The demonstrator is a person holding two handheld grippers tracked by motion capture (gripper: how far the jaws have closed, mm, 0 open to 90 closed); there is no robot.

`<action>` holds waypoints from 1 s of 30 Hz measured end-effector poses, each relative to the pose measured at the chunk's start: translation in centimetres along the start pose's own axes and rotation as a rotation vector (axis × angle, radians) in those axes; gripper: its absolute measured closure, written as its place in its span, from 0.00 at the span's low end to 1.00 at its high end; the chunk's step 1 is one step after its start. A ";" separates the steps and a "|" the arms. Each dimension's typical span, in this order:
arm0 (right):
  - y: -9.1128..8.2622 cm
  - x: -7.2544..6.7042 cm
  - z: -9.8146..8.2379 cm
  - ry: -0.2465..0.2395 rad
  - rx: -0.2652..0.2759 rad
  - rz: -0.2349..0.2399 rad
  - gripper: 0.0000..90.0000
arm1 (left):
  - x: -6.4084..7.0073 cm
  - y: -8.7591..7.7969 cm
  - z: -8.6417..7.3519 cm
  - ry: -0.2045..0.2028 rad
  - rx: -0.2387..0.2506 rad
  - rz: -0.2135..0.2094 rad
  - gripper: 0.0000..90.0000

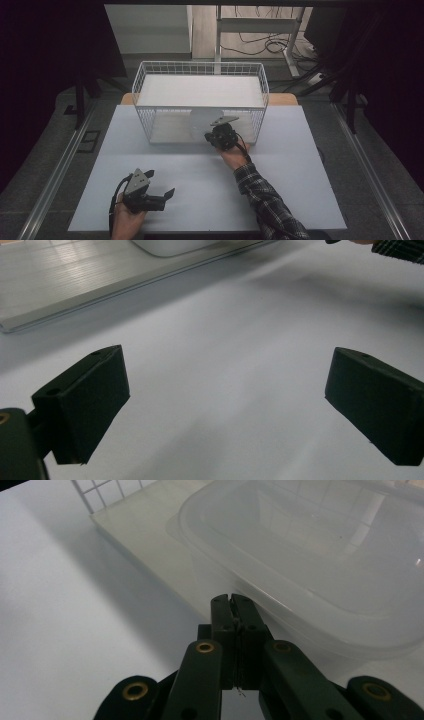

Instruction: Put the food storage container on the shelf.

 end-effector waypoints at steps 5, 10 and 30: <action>0.3 0.5 0.2 0.007 -0.003 -0.012 0.98 | 0.0 0.0 0.0 -0.002 -0.005 -0.002 0.04; 0.6 0.5 0.4 -0.001 -0.008 -0.015 0.98 | 0.0 0.0 0.0 -0.011 -0.007 -0.004 0.05; -2.9 -2.3 0.6 -0.024 0.037 0.073 0.71 | 0.0 -0.1 0.1 -0.043 -0.024 -0.020 0.05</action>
Point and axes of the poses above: each handheld gripper's, and its own axes: y roughly forward along the jaws, z roughly out of its top, x roughly to its right, the point moved 5 cm from there along y, roughly forward along the jaws, and after that the axes turned 4 degrees about x, right-handed, at the moved point
